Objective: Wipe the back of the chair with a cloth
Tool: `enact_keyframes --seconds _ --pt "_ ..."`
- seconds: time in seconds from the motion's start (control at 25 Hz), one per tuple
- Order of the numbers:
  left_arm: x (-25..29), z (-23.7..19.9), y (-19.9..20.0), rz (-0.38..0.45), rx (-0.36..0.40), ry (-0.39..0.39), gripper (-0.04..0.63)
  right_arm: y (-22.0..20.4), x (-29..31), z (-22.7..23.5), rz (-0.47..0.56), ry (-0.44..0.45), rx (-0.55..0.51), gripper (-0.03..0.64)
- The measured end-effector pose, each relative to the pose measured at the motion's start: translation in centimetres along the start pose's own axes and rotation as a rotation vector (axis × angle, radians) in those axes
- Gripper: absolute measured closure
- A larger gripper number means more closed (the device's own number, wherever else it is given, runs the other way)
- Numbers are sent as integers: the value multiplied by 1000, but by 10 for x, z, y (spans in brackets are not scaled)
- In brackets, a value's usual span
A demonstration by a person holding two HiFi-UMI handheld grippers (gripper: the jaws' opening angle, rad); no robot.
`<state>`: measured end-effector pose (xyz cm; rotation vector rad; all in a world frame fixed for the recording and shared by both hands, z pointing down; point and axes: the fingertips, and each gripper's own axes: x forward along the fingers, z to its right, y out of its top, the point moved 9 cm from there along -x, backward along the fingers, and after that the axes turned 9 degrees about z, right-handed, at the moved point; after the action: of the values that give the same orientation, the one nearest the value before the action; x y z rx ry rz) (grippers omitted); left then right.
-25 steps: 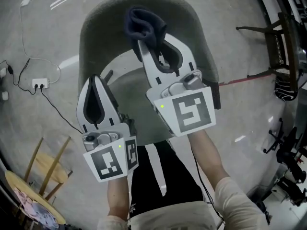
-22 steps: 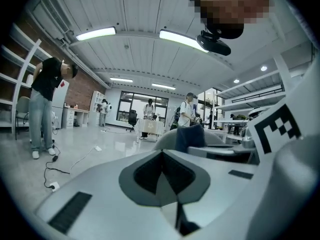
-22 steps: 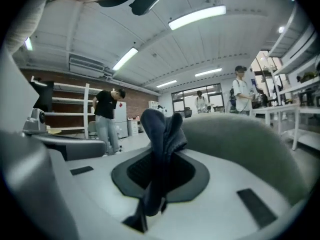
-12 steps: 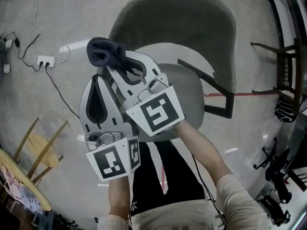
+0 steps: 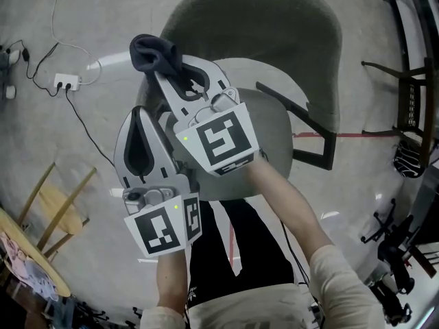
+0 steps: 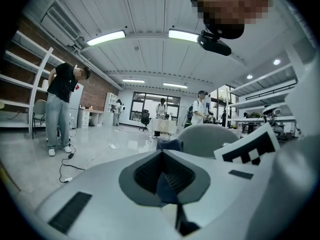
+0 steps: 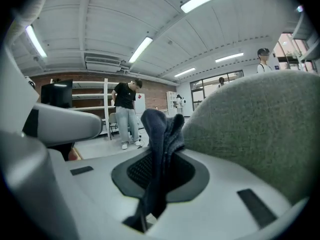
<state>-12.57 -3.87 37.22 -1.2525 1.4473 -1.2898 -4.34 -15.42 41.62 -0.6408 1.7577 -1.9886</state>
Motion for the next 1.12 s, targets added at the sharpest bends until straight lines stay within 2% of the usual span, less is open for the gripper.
enact_keyframes --seconds 0.24,0.44,0.6,1.12 --pt "0 6 -1 -10 4 -16 580 3 -9 22 0 -81 -7 560" --pt "1 5 -4 -11 -4 -32 580 -2 -17 41 -12 -200 0 560" --pt "6 20 -6 -22 -1 -56 580 -2 -32 72 -17 -292 4 560" --pt "21 59 -9 -42 1 -198 580 6 -121 137 4 -691 63 560"
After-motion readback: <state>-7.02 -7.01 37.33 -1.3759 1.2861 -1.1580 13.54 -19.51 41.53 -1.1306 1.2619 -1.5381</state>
